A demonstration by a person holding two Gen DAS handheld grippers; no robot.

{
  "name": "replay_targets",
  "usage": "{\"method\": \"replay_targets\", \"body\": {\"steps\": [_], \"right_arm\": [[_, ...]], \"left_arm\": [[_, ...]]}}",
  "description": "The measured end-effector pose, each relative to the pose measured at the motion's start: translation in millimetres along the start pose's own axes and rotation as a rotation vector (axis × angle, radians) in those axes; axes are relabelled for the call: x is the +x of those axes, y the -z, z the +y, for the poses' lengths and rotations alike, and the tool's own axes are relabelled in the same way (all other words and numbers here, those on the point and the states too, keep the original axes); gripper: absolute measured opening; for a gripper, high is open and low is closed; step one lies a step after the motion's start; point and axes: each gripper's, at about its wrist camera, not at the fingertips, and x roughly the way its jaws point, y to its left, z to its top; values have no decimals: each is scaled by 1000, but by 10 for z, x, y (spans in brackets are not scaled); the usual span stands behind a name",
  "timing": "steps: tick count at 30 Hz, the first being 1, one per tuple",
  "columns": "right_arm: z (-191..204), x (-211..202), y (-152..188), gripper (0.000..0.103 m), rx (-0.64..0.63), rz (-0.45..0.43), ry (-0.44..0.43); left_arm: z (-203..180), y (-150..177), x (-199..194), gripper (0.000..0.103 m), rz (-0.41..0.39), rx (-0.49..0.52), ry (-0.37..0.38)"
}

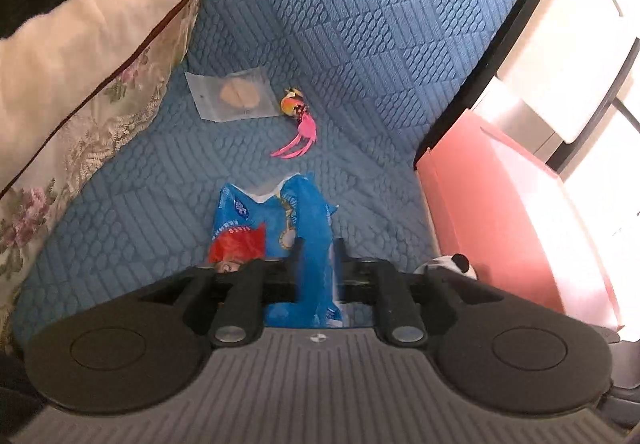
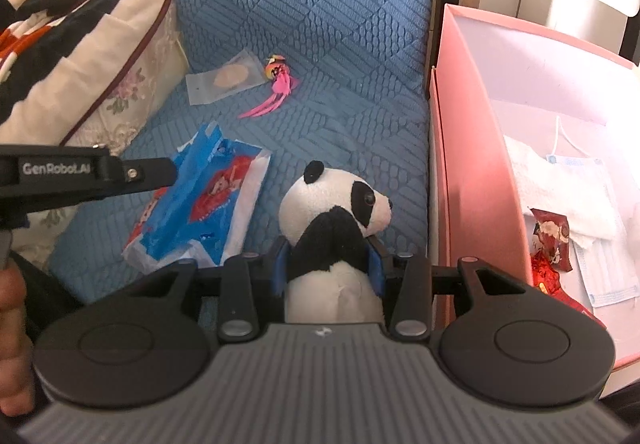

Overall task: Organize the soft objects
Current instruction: 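Carry the panda plush with the right gripper while the left gripper carries the wipes packet toward the pink box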

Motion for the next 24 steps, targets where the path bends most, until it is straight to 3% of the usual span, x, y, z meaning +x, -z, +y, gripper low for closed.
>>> {"method": "replay_targets", "body": {"steps": [9,20,22,24], "right_arm": [[8,90,11,43,-10,15,7],[30,224,27,43,-27,46,15],[34,240,24,43,-29,49,14],[32,257,22,43,-26,55,10]], "left_arm": [[-58,22,132,43,13,35,-8],[-87,61,394,42,71,86,-75],[-96,74,422,38,79,100,-86],[-98,82,443,24,84,108,-94]]}}
